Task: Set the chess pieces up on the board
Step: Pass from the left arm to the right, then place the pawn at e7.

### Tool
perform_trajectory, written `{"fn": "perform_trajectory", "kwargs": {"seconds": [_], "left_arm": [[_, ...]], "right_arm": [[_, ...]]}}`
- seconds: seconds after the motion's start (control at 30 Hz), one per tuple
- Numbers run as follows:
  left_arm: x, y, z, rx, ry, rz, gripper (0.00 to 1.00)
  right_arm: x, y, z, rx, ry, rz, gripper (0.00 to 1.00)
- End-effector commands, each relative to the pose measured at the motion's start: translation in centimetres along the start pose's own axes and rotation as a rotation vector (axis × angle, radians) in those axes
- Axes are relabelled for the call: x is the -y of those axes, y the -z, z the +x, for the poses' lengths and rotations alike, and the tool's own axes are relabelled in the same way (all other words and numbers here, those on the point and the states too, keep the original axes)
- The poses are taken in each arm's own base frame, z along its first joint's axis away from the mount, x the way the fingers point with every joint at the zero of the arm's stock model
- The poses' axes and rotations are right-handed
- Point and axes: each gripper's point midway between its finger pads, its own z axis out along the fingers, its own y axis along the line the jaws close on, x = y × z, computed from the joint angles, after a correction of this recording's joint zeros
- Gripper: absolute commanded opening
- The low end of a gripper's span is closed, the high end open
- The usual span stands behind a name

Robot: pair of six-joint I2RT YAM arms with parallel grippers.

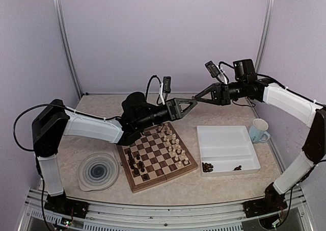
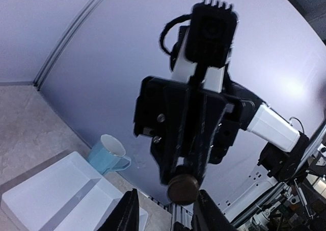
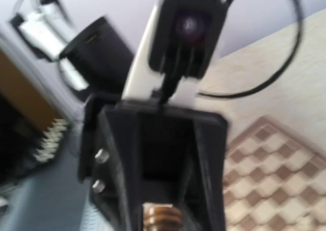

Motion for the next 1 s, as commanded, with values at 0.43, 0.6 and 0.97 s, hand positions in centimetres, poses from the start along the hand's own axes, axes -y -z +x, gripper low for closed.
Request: {"fn": "perform_trajectory", "kwargs": {"seconds": [0.43,0.6,0.97], "left_arm": [[-6.4,23.4,-14.3,0.110,-0.517,-1.000,0.99],[-5.7,30.5,-16.9,0.227,-0.540,-1.236,0.99],[-3.4,32.8,-17.7,0.277,-0.583,-1.271,0.99]], "right_arm": [[5.1,-8.9,3.6,-0.692,0.686,0.331,0.00],[6.6,-13.2,6.0,-0.851,0.800,0.323,0.00],[9.7,-21.8,11.8,-1.054,0.949,0.319,0.00]]}}
